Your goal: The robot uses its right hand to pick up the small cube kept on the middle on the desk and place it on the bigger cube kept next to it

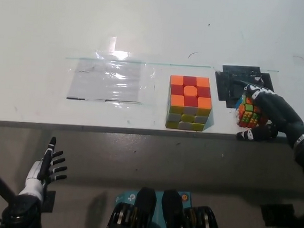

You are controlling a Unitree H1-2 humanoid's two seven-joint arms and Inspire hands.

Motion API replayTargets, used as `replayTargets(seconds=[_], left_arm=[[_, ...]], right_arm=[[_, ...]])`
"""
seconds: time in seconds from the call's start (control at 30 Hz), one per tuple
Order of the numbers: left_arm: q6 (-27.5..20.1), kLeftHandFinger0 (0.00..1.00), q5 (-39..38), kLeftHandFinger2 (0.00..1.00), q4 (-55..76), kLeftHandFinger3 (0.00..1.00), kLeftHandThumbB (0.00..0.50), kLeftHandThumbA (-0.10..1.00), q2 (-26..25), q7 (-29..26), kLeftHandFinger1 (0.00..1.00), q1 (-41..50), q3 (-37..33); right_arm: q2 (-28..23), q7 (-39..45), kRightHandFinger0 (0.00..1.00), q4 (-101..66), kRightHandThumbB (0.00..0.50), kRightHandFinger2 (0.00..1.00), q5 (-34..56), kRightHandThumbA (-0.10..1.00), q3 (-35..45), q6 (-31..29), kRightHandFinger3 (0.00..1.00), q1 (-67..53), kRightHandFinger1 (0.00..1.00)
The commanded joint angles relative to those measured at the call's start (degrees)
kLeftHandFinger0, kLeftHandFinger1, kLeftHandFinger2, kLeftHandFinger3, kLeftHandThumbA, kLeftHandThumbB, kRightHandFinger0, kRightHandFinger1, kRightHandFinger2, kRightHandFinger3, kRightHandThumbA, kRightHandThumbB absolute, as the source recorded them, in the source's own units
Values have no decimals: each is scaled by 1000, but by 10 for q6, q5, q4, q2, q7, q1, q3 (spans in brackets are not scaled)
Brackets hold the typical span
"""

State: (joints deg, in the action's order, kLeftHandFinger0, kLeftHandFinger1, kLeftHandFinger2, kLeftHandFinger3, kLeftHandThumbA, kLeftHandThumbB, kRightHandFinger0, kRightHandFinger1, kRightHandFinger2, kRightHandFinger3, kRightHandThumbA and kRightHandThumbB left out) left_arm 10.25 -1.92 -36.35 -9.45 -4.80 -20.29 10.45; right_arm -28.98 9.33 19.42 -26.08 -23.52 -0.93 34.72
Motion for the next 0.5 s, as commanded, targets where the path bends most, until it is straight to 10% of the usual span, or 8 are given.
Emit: replayTargets(seconds=[0.0, 0.07, 0.17, 0.27, 0.3, 0.4, 0.47], left_arm=[[-17, 721, 6, 794, 2, 795, 0, 957, -14, -14, 759, -18, 1], [-19, 724, 2, 783, -1, 788, 0, 956, -14, -11, 753, -19, 2], [-21, 731, 3, 773, 0, 774, 19, 971, -16, -9, 754, -20, 1], [-21, 713, 1, 770, 2, 774, 28, 976, -17, -9, 751, -22, 2], [-22, 720, 2, 769, 1, 775, 31, 986, -18, -9, 753, -22, 2], [-26, 719, 3, 753, -5, 756, 19, 1000, -19, -9, 747, -23, 0], [-31, 710, 5, 754, -8, 759, 3, 1000, -20, -10, 745, -24, -1]], right_arm=[[-8, -6, 306, -2, 96, 667, -68, 691, -15, -3, 1000, 14, 383], [-4, -26, 28, 8, 8, 389, -91, 349, -20, -11, 1000, 16, 108], [1, -52, 0, 21, 0, 181, -103, -95, -20, -30, 1000, 18, 0], [3, -68, 3, 34, 0, 188, -121, -100, -24, -41, 1000, 23, 78], [3, -71, 194, 37, 0, 388, -127, -100, -26, -43, 829, 25, 266], [5, -100, 1, 62, 0, 130, -156, -100, -34, -47, 232, 33, 23], [8, -122, 0, 75, 0, 116, -166, -100, -35, -53, 223, 37, 20]])
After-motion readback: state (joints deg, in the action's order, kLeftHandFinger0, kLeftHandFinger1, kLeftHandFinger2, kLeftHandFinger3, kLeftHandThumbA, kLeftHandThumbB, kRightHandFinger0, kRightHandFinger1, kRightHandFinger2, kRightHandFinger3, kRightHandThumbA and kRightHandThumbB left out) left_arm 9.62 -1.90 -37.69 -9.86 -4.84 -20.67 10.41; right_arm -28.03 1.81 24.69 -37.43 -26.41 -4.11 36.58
